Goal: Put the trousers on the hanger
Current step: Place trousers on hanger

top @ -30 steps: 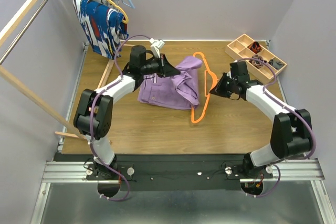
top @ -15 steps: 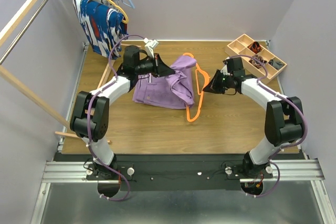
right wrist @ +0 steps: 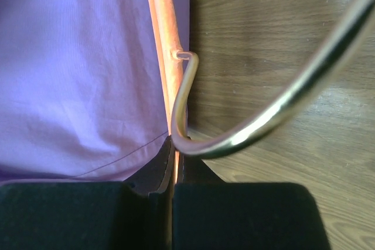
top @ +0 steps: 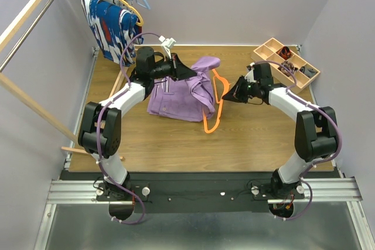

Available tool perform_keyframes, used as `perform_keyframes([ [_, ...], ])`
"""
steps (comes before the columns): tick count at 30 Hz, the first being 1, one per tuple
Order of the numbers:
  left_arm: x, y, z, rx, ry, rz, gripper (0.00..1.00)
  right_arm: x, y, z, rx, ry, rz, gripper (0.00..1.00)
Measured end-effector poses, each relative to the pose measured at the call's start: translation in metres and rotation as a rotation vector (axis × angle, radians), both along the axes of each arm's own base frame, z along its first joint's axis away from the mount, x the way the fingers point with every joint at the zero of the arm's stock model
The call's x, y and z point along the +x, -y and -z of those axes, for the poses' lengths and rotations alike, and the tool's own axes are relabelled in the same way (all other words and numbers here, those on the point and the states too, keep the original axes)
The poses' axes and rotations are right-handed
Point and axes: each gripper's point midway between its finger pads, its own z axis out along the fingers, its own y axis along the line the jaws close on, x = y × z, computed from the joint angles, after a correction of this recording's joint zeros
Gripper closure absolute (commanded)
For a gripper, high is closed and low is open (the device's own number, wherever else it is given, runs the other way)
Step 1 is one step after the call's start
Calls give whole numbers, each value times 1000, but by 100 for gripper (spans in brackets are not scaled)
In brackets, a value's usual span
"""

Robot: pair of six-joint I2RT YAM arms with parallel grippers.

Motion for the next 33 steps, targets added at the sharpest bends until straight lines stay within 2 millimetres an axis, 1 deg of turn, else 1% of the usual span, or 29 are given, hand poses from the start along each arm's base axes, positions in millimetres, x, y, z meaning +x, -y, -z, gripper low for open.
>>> perform_keyframes([
  [4,0,1,-4,-14,1,-1,100,0,0,2,2,3,0,99],
  [9,1,1,-8,-28,-2,-2,100,-4,-1,10,-2,-17,-3,99],
  [13,1,1,-10,-35,-3,-2,100,-6,-5,17,-5,-28,-15,99],
  [23,-2,1,-19,-55,9,-3,100,-6,-8,21,-19,-37,-5,99],
  [26,-7,-4,-15,-53,5,-10,100,-3,-5,23,-36,-37,18,99],
  [29,-12,-16,-7,-46,-4,-19,100,-3,-1,27,-59,-38,41,99],
  [32,-16,-29,11,-25,-15,-30,100,-5,11,29,-116,-40,88,99],
  [33,-17,-33,20,-11,-22,-31,100,-4,16,27,-134,-32,107,99],
])
